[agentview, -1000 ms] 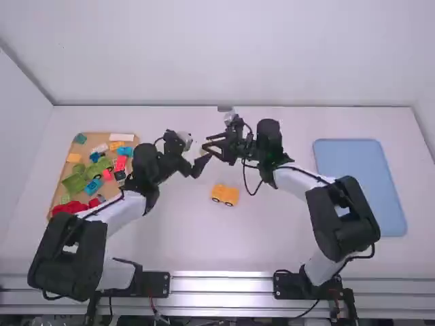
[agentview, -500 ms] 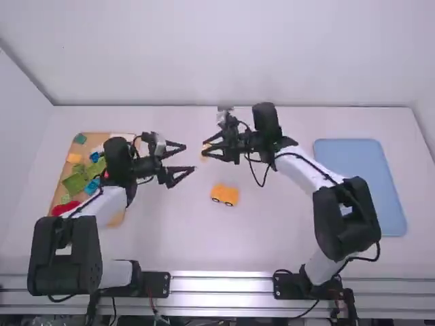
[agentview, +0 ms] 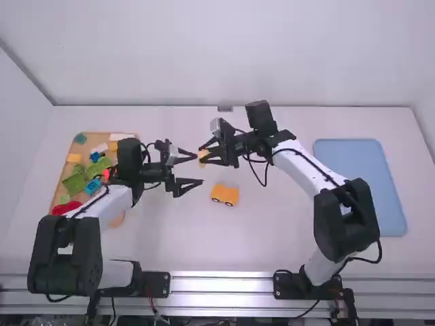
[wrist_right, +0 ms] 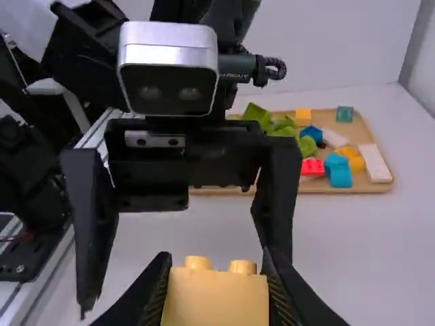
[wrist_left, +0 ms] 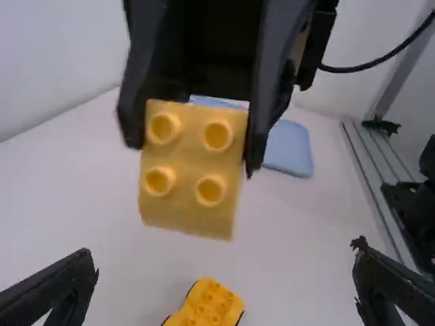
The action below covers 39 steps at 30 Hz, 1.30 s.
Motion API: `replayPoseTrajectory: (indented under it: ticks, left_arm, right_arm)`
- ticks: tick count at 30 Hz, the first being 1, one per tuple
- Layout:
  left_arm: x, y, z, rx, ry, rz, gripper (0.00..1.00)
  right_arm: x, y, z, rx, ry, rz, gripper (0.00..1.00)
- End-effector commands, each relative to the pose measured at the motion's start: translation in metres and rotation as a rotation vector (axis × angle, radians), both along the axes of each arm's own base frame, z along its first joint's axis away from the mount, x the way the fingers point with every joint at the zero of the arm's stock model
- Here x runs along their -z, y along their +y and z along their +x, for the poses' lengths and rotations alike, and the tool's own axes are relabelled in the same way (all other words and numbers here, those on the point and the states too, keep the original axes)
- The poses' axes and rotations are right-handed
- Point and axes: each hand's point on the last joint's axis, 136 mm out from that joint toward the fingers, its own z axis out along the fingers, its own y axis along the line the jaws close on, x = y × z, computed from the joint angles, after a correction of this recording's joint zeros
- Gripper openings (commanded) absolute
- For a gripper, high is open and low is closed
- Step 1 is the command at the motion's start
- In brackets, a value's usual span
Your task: Assemble lego blocks to make yellow taxi
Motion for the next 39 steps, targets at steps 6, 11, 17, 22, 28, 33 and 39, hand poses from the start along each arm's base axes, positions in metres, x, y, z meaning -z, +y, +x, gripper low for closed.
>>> replayPoseTrajectory:
  ticks: [6,11,17,22,28,33,39]
  left_arm:
    - [-0.007,-0.003,0.004,0.006,-0.055,0.009,0.99]
    - [-0.007,-0.006,0.003,0.014,-0.055,0.009,1.00]
    - [-0.007,-0.007,0.002,0.019,-0.048,0.006,0.88]
    - [-0.007,-0.007,0.002,0.016,-0.049,0.006,0.79]
    - [-0.008,-0.007,0.002,0.018,-0.056,0.005,0.61]
    - [-0.009,-0.007,0.003,0.018,-0.065,0.004,0.46]
    - [-0.017,-0.009,-0.005,0.074,-0.098,-0.024,0.30]
  right_arm:
    - [-0.002,0.001,-0.006,-0.052,-0.066,0.016,0.12]
    - [-0.003,0.002,-0.008,-0.058,-0.064,0.018,0.12]
    - [-0.002,0.008,-0.014,-0.077,-0.077,0.018,0.12]
    - [0.000,0.009,-0.018,-0.092,-0.090,0.014,0.12]
    - [0.001,0.004,-0.015,-0.080,-0.079,0.010,0.12]
    - [0.001,0.005,-0.017,-0.084,-0.075,0.008,0.12]
    - [0.002,0.006,-0.017,-0.088,-0.086,0.009,0.13]
